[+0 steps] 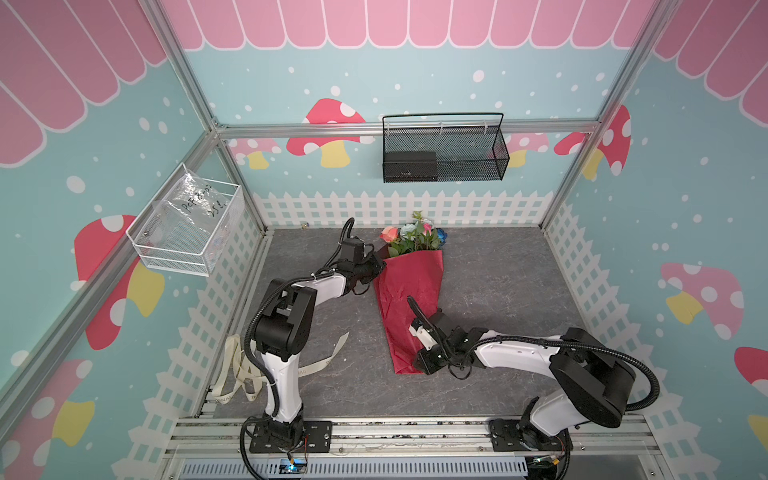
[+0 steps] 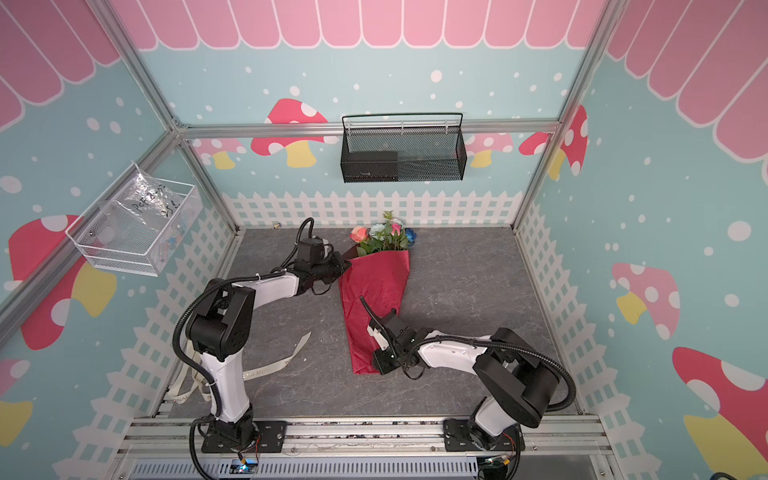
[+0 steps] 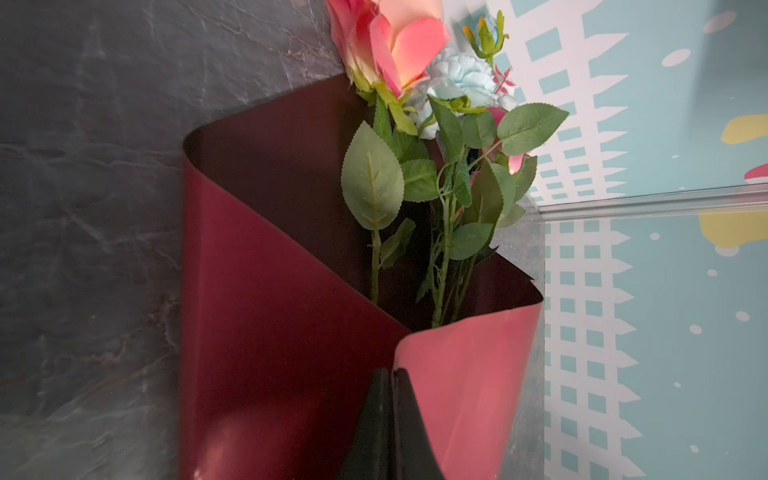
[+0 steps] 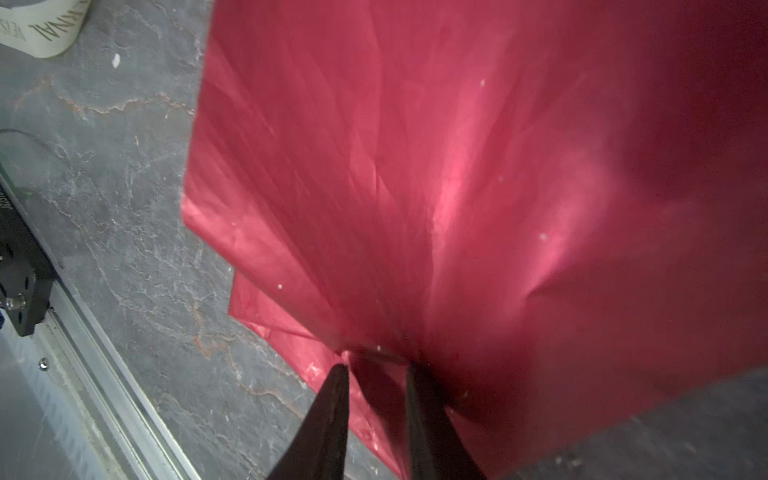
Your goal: Tie the bouquet of fake flowers
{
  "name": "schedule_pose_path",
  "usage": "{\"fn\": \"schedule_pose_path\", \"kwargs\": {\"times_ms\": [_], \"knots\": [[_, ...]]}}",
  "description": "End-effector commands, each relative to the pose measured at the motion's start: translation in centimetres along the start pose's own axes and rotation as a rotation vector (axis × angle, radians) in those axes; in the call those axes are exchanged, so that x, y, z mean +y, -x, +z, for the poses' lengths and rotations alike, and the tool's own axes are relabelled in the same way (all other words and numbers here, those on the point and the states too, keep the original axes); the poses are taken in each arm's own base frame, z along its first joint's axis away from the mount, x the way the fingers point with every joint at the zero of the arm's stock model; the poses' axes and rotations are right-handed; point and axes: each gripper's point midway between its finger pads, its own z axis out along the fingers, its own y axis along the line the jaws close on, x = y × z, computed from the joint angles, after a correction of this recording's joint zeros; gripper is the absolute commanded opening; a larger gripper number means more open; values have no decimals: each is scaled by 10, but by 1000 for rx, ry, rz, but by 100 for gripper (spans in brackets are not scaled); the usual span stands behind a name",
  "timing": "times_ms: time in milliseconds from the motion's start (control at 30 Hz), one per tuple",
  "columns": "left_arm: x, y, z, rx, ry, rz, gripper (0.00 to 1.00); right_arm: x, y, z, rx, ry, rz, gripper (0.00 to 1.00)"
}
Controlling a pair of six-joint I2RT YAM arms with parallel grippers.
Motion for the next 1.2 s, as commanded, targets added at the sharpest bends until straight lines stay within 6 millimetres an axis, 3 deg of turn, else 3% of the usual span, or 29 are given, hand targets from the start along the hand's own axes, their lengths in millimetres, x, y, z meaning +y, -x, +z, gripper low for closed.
{"fn": "schedule_pose_path", "kwargs": {"times_ms": [0, 200, 267, 433, 500, 667, 900, 1033, 1167], "knots": [[7, 20, -1, -54, 21, 16, 0, -1, -17, 2, 42, 5, 23, 28], [15, 30, -1, -78, 28, 15, 0, -3, -20, 2, 45, -3, 19, 29], [10, 30, -4, -72, 20, 25, 6, -4, -22, 4, 51, -6, 24, 29], [4, 23, -34, -117, 112, 93, 44, -3, -16, 2, 41, -12, 24, 29], [6, 15, -49, -142, 190, 131, 50, 0, -8, -2, 23, -13, 16, 29], [17, -29, -79, -138, 332, 198, 67, 9, 14, -14, -22, -14, -18, 29], [20, -98, -88, -28, 341, 227, 86, 21, 34, -32, -76, 6, -49, 31], [30, -119, -78, 28, 367, 248, 86, 17, 47, -39, -113, -38, -52, 32], [31, -129, -65, 76, 362, 252, 63, 6, 54, -39, -125, -74, -28, 32]]}}
